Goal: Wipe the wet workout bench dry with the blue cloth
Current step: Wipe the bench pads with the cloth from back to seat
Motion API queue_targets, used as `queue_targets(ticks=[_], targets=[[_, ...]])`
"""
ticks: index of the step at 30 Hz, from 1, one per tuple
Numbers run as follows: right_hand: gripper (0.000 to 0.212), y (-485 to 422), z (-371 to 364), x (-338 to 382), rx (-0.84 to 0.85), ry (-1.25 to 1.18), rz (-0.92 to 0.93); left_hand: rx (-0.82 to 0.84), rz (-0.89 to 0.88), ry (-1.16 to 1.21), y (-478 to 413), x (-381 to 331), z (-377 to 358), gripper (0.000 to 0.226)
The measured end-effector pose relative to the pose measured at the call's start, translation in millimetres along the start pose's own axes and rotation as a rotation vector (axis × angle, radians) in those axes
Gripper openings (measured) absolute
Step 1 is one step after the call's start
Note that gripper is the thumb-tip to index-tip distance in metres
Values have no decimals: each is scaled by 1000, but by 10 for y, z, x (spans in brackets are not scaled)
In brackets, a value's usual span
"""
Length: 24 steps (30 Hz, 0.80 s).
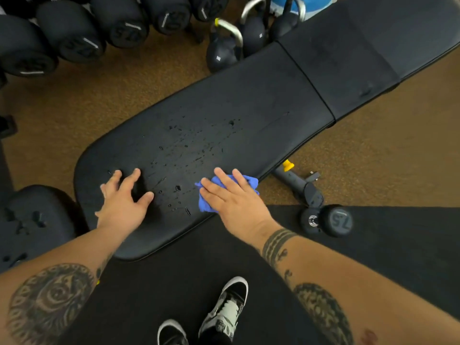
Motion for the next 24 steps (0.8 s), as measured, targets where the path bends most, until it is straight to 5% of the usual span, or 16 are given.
queue_targets(ticks=[3,9,11,15,20,22,24], targets=[[63,-44,211,-557,-24,111,-81,-10,6,-30,17,-29,-4,66],[51,-546,536,-1102,-164,-94,-977,48,-39,-71,-63,53,21,68],[53,-779,462,-803,-162,-44,-879,75,-43,-67,-92,45,45,69],[50,-857,159,138,-90,-71,-323,112,-44,-59,-105,36,139,68],[45,-581,11,690,71,-282,-29,188,-67,-122,-94,146,212,70],[43,-547,111,699,143,-487,-9,196,-61,-106,-63,131,259,66],[38,-599,352,579,81,-946,-256,135,-55,-99,-35,76,292,61]])
Point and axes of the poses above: each hand's wrist, its own y-axis away from the middle knuckle, its own z-axis out of the back of the hand, x = y × z, the point moved 1 cm from there along -y, towards the middle knuckle, and after that the axes turned 3 degrees about -y, right-handed, at the moved point
